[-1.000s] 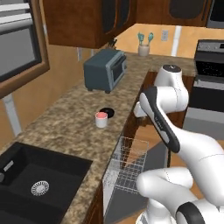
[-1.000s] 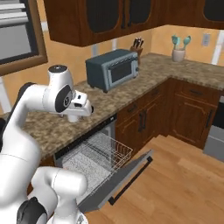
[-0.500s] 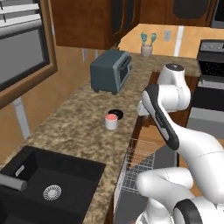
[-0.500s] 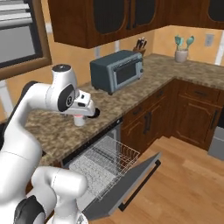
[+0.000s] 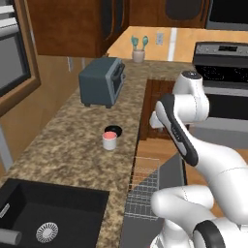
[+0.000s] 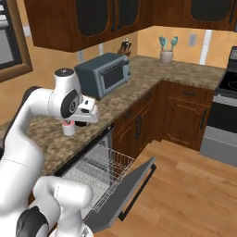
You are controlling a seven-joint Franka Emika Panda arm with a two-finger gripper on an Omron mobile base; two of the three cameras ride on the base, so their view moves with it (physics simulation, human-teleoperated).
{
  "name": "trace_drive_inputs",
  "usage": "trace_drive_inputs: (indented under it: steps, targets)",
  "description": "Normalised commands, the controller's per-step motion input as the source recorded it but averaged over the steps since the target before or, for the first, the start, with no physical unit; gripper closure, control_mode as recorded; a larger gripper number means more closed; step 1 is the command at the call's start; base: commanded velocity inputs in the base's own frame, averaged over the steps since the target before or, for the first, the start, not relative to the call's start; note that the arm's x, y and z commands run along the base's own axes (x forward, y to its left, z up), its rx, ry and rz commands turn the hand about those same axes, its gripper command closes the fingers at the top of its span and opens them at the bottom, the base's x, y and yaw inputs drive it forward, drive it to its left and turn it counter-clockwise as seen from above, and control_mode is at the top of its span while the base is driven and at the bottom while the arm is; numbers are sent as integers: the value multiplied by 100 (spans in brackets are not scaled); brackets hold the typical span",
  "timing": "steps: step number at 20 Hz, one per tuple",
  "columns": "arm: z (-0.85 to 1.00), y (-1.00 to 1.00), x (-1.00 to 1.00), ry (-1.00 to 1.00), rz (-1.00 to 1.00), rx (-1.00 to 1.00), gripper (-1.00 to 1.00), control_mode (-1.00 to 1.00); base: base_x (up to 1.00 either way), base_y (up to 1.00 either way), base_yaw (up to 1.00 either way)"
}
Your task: Pick up the cup and bowl from the counter, place them in the dishwasher, and close the dishwasher door.
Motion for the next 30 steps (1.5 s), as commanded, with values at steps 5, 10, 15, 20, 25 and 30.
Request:
trace_drive_inputs:
  steps: [5,10,15,20,25,30]
  targets:
    - [-12,39,85,4,-2,4,-100,-100,0,0,0]
    - [-43,67,90,9,0,7,-100,-100,0,0,0]
    - [-41,36,75,2,0,17,-100,-100,0,0,0]
    - [-45,31,90,12,-6,2,-100,-100,0,0,0]
    - [-30,3,74,5,-1,0,-100,-100,0,0,0]
    - [-37,0,60,1,0,0,-100,-100,0,0,0]
